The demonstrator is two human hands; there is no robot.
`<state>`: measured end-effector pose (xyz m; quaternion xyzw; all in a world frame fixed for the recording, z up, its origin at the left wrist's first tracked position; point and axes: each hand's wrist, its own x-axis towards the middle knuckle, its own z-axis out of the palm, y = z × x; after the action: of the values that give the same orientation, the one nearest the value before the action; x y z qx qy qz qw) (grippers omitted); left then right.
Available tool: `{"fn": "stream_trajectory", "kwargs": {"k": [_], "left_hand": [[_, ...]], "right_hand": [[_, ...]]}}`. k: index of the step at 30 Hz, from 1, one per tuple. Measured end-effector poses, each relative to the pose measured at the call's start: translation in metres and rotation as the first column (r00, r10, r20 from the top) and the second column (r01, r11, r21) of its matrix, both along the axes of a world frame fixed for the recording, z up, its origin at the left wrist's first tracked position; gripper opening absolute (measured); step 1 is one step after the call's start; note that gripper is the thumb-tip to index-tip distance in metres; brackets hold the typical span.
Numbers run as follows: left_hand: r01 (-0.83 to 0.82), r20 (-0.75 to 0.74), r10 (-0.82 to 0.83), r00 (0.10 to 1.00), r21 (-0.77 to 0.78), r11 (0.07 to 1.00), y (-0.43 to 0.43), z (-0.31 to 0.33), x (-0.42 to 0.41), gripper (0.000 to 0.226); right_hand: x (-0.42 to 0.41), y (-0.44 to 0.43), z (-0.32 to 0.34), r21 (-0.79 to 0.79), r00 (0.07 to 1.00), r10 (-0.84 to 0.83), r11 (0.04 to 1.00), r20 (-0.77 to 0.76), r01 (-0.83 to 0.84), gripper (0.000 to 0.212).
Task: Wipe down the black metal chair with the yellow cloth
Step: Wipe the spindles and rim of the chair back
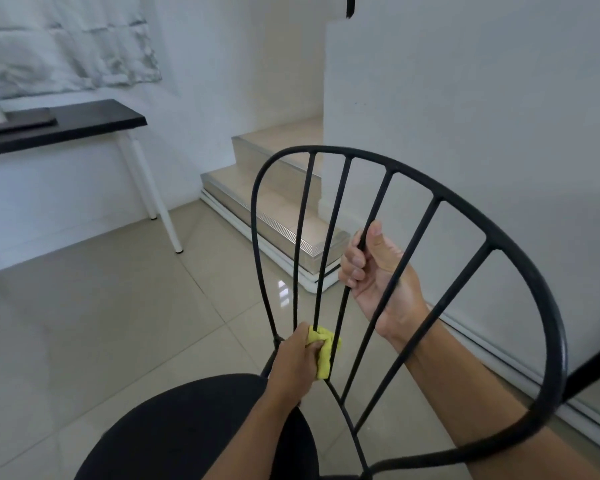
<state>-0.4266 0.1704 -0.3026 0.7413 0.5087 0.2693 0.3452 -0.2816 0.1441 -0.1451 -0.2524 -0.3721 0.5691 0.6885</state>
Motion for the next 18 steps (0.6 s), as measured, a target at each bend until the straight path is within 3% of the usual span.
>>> {"fn": "stream_trajectory", "kwargs": {"k": [9, 18], "left_hand": [[0.034, 0.093, -0.047, 0.995, 0.146, 0.989, 0.013, 0.078, 0.007, 0.015], [0.038, 0.093, -0.066, 0.993, 0.274, 0.961, 0.041, 0.218, 0.031, 0.019]], "right_hand": [[0.0, -0.001, 0.0, -0.01, 1.0, -0.008, 1.0, -0.004, 0.008, 0.031], [0.001, -0.001, -0.001, 0.009, 1.0, -0.002, 1.0, -0.003, 0.002, 0.029]]}}
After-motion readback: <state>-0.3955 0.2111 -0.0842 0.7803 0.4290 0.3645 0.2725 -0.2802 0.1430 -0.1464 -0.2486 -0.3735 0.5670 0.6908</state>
